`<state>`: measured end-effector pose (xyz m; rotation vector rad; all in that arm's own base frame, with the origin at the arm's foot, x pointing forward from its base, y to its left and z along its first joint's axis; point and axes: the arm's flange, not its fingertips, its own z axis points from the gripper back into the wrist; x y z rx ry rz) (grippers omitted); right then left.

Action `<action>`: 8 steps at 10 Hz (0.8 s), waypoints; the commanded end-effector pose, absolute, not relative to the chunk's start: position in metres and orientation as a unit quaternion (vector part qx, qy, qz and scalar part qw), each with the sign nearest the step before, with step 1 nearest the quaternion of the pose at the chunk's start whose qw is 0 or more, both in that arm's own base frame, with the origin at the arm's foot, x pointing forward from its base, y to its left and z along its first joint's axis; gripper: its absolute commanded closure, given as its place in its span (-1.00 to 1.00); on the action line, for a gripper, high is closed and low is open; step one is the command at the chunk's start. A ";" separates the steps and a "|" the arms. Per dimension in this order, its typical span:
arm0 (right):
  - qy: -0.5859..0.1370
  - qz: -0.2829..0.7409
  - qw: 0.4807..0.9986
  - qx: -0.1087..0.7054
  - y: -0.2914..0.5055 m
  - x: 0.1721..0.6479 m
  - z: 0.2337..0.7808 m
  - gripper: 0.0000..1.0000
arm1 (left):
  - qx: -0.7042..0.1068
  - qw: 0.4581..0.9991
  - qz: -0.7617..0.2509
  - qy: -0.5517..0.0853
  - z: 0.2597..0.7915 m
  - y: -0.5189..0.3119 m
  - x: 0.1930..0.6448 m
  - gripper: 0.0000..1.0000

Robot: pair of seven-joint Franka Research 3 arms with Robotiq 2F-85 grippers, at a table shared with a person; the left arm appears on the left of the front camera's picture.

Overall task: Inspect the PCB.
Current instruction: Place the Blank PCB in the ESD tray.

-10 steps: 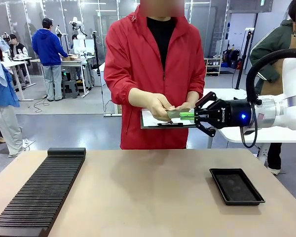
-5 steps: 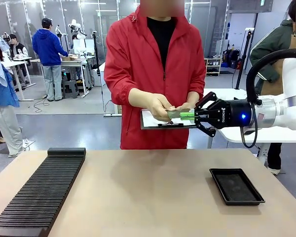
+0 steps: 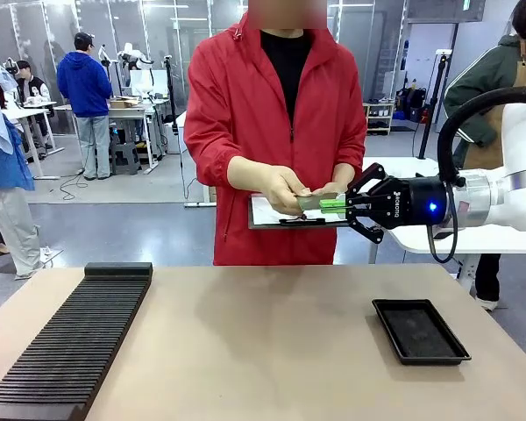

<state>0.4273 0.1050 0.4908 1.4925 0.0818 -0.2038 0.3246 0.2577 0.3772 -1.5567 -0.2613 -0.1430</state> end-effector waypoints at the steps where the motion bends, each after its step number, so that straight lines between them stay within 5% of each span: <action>1: 0.036 -0.093 0.729 0.677 0.105 0.428 0.491 1.00 | -0.699 0.702 -0.063 -0.118 0.377 0.258 0.323 -1.00; 8: 0.036 -0.093 0.729 0.677 0.105 0.428 0.491 1.00 | -0.699 0.702 -0.063 -0.118 0.377 0.258 0.323 -1.00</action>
